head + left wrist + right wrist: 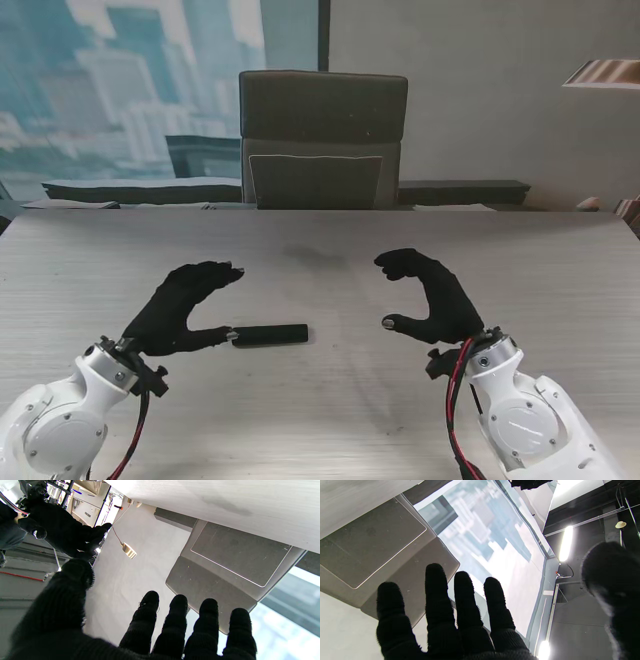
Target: Install the batteries into the remote control and close the cover
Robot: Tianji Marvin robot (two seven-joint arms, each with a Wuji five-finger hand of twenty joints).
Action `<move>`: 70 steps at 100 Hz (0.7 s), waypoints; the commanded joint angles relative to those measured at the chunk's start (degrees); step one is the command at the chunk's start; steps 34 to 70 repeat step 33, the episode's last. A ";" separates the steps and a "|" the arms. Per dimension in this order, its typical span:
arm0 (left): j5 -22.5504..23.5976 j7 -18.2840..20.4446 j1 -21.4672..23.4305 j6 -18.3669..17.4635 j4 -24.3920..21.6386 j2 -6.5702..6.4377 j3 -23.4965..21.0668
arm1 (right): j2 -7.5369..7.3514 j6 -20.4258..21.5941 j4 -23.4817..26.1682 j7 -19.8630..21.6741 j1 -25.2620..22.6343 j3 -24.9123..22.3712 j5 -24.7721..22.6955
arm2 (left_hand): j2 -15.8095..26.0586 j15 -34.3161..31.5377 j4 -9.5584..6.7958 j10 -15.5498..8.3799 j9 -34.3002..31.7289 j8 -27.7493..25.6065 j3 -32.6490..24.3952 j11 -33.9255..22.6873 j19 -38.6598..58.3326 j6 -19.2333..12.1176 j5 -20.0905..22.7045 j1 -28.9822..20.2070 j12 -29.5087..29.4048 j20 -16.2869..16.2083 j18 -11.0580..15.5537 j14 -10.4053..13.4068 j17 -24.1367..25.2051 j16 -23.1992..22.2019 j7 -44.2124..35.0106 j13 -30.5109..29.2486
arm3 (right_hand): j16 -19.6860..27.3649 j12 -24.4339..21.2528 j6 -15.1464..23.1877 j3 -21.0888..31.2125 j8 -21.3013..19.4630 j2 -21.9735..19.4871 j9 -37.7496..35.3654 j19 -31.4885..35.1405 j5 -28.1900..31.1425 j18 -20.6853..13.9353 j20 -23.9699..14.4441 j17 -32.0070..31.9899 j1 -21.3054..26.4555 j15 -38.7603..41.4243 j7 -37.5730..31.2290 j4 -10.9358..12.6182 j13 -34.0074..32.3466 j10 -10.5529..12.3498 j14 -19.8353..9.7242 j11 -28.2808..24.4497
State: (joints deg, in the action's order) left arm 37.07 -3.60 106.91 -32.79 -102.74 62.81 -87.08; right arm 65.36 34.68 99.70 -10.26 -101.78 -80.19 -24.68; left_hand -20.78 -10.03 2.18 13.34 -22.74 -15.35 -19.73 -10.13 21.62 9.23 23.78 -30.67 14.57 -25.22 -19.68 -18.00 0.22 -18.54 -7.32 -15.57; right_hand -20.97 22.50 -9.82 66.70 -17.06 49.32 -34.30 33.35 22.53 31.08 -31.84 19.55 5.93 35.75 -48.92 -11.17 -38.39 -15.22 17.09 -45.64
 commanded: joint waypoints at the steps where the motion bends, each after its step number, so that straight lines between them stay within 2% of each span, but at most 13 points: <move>1: -0.69 1.54 -0.31 0.34 0.12 -0.14 0.30 | 0.21 -0.05 0.63 0.80 -0.55 0.14 0.75 | 1.23 -0.03 -1.48 0.67 -0.21 0.45 -0.47 -0.31 -0.56 0.10 1.26 0.50 -0.60 -0.94 -0.72 -0.51 0.19 0.04 -0.04 -0.47 | -0.76 -0.08 0.88 -0.44 -0.30 -1.09 -0.53 -1.42 0.10 0.96 -1.08 -0.18 -0.04 0.54 0.70 -0.73 -0.46 -0.77 0.07 0.30; 70: -1.82 2.52 -1.92 0.48 1.27 -0.28 0.99 | 0.01 -1.08 0.59 1.82 -0.56 0.61 1.35 | 1.30 -0.07 -1.53 0.66 -0.38 0.46 -0.53 -0.36 -0.47 0.20 1.39 0.41 -0.60 -0.97 -0.74 -0.54 0.15 0.03 -0.09 -0.59 | -0.74 -0.13 0.86 -0.63 -0.28 -1.21 -0.52 -1.67 0.20 1.00 -1.29 -0.40 0.05 0.51 0.84 -0.68 -0.40 -0.92 0.26 0.46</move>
